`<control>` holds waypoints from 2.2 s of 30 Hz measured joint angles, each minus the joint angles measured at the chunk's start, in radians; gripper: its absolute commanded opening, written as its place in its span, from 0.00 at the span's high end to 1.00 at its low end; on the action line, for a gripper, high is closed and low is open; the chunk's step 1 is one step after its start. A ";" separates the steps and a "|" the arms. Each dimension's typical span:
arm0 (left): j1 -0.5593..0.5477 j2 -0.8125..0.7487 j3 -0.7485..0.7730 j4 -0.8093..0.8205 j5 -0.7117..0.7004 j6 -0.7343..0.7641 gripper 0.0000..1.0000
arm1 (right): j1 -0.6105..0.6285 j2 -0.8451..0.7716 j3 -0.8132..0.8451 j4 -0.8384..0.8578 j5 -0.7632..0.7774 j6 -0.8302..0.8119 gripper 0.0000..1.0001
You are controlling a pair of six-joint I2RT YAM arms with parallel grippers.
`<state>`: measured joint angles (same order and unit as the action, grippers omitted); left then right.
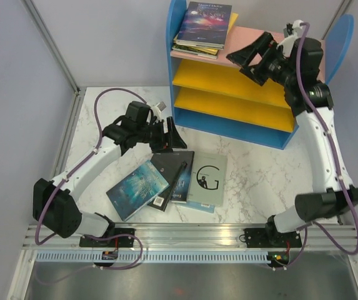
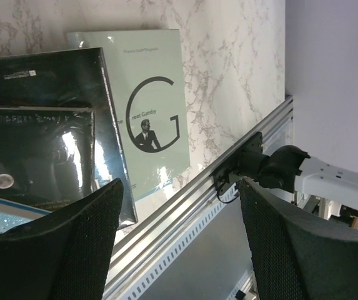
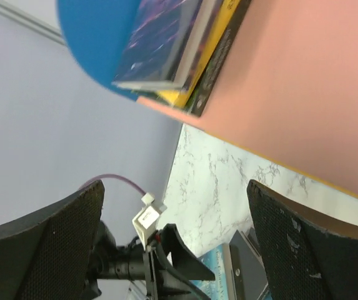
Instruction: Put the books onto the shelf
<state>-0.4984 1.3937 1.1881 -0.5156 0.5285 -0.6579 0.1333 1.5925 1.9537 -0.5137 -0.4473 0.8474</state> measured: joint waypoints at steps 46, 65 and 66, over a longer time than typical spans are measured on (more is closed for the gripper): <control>0.297 0.414 -0.178 0.098 0.113 0.157 0.27 | 0.523 0.034 -1.303 0.810 -0.045 0.240 0.51; 0.269 0.337 -0.252 0.258 0.109 -0.027 0.27 | 0.541 -0.005 -1.415 0.966 -0.075 0.315 1.00; 0.266 0.335 -0.240 0.249 0.111 -0.032 0.26 | 0.545 -0.024 -1.417 0.949 -0.075 0.313 1.00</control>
<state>-0.2329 1.7287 0.9482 -0.2665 0.6392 -0.6899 0.6781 1.5684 0.5365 0.4351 -0.5220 1.1603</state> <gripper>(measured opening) 0.739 0.469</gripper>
